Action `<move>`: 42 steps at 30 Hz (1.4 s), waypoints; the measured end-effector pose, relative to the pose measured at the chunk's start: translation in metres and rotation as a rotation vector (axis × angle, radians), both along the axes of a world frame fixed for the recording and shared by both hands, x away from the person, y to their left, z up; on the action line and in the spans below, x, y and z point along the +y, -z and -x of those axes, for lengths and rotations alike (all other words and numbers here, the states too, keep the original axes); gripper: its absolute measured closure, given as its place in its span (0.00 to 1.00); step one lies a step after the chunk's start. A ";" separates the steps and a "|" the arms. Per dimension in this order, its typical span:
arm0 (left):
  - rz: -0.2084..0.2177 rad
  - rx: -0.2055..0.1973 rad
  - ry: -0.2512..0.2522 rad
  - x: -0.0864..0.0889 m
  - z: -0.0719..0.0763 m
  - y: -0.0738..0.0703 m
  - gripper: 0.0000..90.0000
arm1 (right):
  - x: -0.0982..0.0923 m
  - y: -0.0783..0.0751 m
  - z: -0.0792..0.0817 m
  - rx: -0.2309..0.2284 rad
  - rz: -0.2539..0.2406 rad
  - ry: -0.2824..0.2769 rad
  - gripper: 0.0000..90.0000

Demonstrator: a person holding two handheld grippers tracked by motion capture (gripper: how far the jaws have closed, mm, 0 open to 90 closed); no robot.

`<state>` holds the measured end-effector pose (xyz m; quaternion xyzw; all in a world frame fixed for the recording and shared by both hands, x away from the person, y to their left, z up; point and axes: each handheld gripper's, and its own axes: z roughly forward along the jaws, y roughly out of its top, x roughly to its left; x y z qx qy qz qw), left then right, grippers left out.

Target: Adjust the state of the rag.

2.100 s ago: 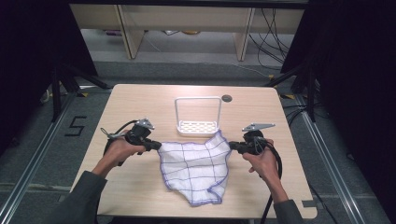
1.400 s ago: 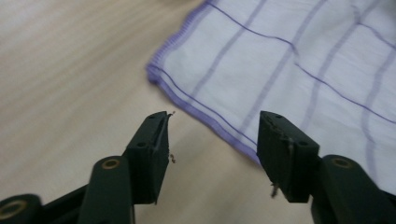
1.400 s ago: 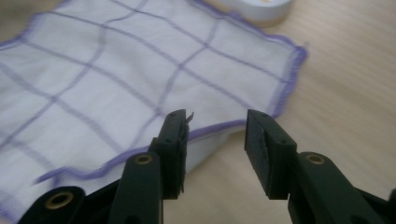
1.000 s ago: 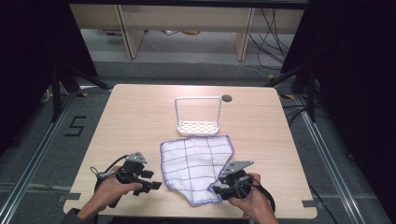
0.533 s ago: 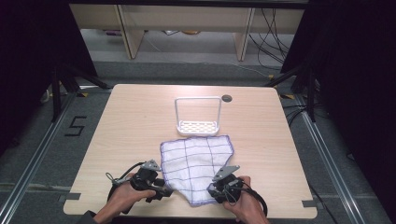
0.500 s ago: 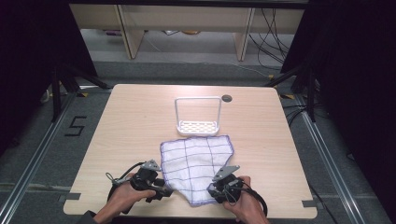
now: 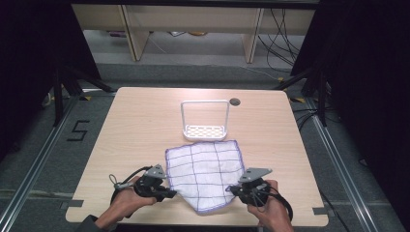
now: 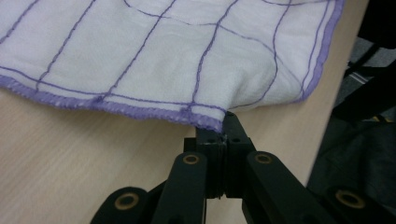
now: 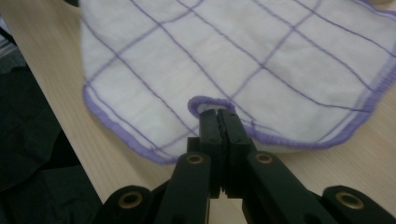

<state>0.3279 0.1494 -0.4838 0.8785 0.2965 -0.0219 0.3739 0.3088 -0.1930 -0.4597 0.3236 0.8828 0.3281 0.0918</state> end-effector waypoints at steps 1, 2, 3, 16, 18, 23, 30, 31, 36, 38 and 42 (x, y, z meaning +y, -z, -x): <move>0.008 0.013 0.013 0.004 0.004 -0.002 0.98 | -0.005 0.001 0.001 -0.011 -0.021 0.019 1.00; 0.015 0.018 0.013 0.005 0.006 -0.003 0.98 | -0.013 0.000 0.003 -0.002 -0.026 0.030 1.00; 0.025 0.031 0.018 0.008 0.010 -0.003 0.98 | -0.015 0.000 0.003 0.006 -0.019 0.029 1.00; 0.073 0.150 0.034 0.022 0.013 0.004 0.97 | -0.023 -0.003 0.018 0.065 0.023 0.118 0.72; 0.081 0.161 0.037 0.024 0.013 0.001 0.97 | -0.025 -0.010 0.017 0.019 0.002 0.117 0.73; 0.098 0.152 0.033 0.025 0.013 -0.005 0.97 | -0.023 -0.009 0.003 0.018 0.028 0.108 0.74; 0.032 0.118 0.018 0.026 0.015 -0.007 0.96 | -0.001 0.003 -0.019 -0.007 0.067 0.060 0.75; 0.030 0.114 0.019 0.025 0.016 -0.007 0.96 | 0.001 0.004 -0.023 -0.012 0.062 0.061 0.75; -0.001 0.080 0.023 0.023 0.019 -0.009 0.98 | 0.017 0.013 -0.055 -0.036 0.060 0.054 0.80; -0.002 0.075 0.022 0.023 0.019 -0.009 0.98 | 0.022 0.013 -0.065 -0.043 0.073 0.048 0.81; -0.010 0.062 0.029 0.021 0.020 -0.009 0.99 | 0.027 0.016 -0.086 -0.053 0.070 0.052 0.84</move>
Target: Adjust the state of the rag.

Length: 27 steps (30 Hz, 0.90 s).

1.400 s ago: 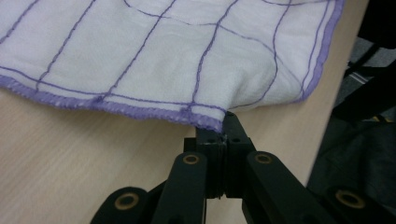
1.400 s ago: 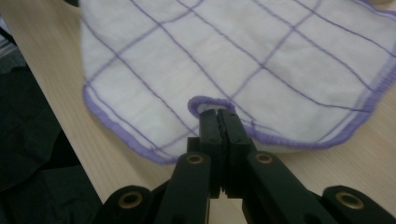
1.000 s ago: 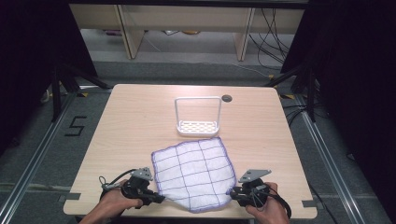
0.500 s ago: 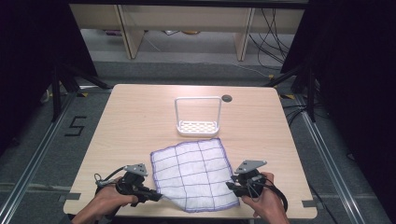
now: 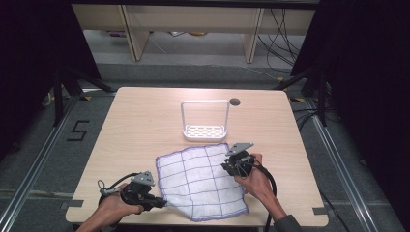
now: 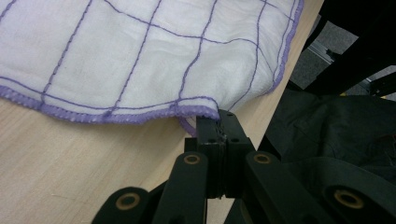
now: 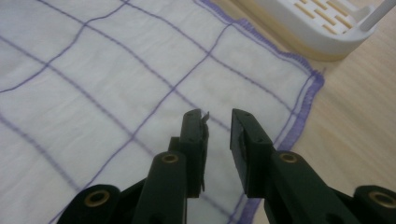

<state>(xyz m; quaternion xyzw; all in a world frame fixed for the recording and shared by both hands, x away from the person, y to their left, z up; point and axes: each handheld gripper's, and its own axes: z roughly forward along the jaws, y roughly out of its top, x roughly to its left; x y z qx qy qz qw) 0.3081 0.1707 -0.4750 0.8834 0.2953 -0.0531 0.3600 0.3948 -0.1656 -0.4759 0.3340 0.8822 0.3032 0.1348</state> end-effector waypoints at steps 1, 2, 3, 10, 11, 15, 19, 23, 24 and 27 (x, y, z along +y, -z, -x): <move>-0.029 0.003 0.006 0.001 0.000 -0.003 0.99 | 0.000 0.002 -0.006 -0.010 0.008 0.000 0.85; -0.019 0.004 0.005 0.001 0.000 -0.003 0.99 | 0.000 0.007 -0.014 -0.026 0.006 0.002 0.86; 0.000 0.009 0.010 0.001 -0.001 -0.002 0.99 | -0.001 0.010 -0.018 -0.004 0.017 0.011 0.86; 0.018 0.013 0.018 0.005 -0.002 -0.004 0.99 | -0.012 0.021 -0.031 0.013 0.039 0.069 0.87; 0.027 0.018 0.016 0.007 -0.001 -0.004 0.99 | -0.014 0.019 -0.030 0.029 0.053 0.072 0.87; 0.053 0.032 0.002 0.013 0.001 -0.003 0.99 | -0.024 0.015 -0.018 0.022 0.119 0.113 0.87; 0.057 0.043 0.002 0.015 -0.001 0.001 0.99 | -0.034 0.015 -0.012 0.001 0.098 0.116 0.93; 0.055 0.045 0.003 0.013 -0.002 0.002 0.99 | -0.033 0.003 -0.019 -0.009 -0.001 0.121 1.00; 0.056 0.045 0.005 0.013 -0.002 0.001 0.99 | -0.032 0.002 -0.023 0.007 -0.008 0.136 1.00; 0.055 0.047 0.005 0.012 -0.003 0.001 0.99 | -0.029 0.005 -0.037 0.049 -0.039 0.166 0.88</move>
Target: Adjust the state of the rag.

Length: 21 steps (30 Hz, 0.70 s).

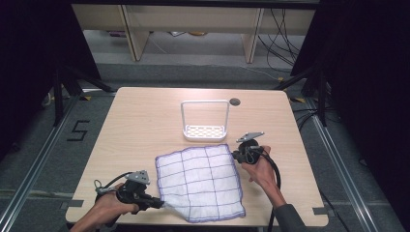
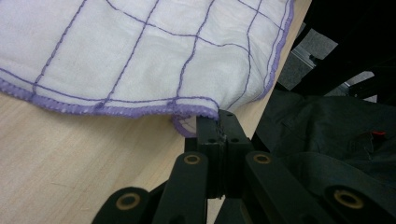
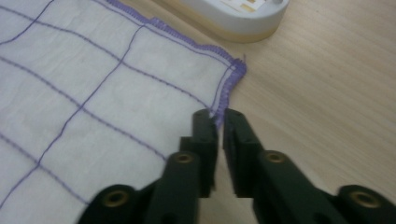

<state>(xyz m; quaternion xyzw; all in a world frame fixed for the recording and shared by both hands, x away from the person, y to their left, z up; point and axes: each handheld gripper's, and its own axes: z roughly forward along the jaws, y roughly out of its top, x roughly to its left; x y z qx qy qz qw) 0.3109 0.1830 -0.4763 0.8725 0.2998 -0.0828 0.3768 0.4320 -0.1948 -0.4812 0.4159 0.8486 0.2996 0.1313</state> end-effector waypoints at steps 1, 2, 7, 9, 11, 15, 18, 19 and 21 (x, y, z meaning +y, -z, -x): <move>-0.001 -0.001 0.003 0.000 0.000 0.000 0.99 | 0.003 0.001 -0.003 0.011 -0.008 0.014 0.86; -0.001 0.000 0.003 0.000 0.000 0.000 0.99 | 0.004 0.003 -0.006 0.009 -0.005 0.013 0.83; 0.000 -0.004 0.001 0.000 0.000 0.001 0.99 | 0.014 0.007 -0.017 0.009 -0.005 0.034 0.79; -0.001 -0.006 0.003 0.000 0.000 0.001 0.99 | 0.015 0.005 -0.023 0.000 -0.007 0.045 0.79; -0.004 -0.009 0.003 -0.001 -0.001 0.001 0.99 | 0.019 0.005 -0.027 0.010 -0.011 0.050 0.79; 0.002 -0.006 0.003 -0.001 -0.001 0.001 0.99 | 0.027 0.009 -0.035 0.032 0.022 0.065 0.80; 0.003 -0.007 0.004 0.000 -0.001 0.001 0.99 | 0.030 0.013 -0.038 0.055 0.026 0.057 0.85; 0.001 -0.002 0.009 0.000 -0.001 0.001 0.99 | 0.031 0.014 -0.039 0.049 0.023 0.048 0.88; 0.002 -0.003 0.005 0.000 0.000 0.002 0.99 | 0.032 0.013 -0.038 0.060 0.024 0.042 0.95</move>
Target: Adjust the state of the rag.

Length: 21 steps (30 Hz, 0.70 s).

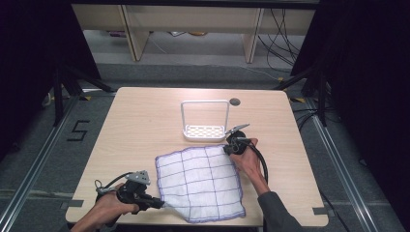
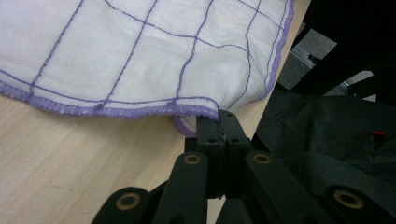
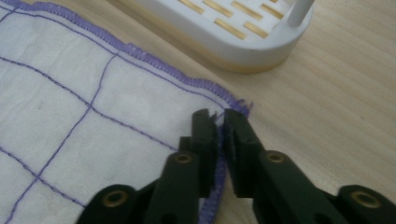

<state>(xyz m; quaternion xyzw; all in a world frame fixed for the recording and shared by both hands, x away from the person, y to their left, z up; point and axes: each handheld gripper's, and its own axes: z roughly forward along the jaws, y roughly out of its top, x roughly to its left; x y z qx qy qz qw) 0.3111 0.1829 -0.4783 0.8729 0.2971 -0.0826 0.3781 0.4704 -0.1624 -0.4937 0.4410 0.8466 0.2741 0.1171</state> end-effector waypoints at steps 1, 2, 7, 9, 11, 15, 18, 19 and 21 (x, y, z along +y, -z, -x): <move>0.001 0.002 0.000 0.000 0.000 0.000 0.99 | 0.000 0.000 0.000 -0.008 0.008 -0.003 0.97; 0.003 0.003 0.000 0.000 0.000 0.000 0.99 | 0.000 0.000 0.000 -0.004 0.005 -0.005 0.98; 0.006 0.004 0.002 0.003 0.003 -0.002 0.99 | -0.008 -0.008 0.004 -0.024 -0.002 -0.015 0.99; 0.007 0.006 0.004 0.004 0.005 -0.003 0.99 | -0.013 -0.014 0.008 -0.035 -0.010 0.003 0.99; 0.032 0.020 0.005 0.003 0.007 -0.005 0.99 | -0.020 -0.018 0.012 -0.040 -0.001 0.011 0.99; 0.058 0.033 0.027 -0.001 0.008 -0.008 0.99 | -0.031 -0.021 0.019 -0.061 0.002 0.034 0.99; 0.030 0.021 0.013 -0.004 0.003 -0.005 0.99 | -0.035 -0.019 0.018 -0.069 0.005 0.044 0.99; 0.025 0.028 0.005 -0.005 0.000 -0.002 0.98 | -0.035 -0.017 0.016 -0.075 0.016 0.034 0.99; -0.028 0.012 0.002 -0.005 -0.002 -0.001 0.98 | -0.032 -0.009 0.013 -0.064 0.033 0.025 0.98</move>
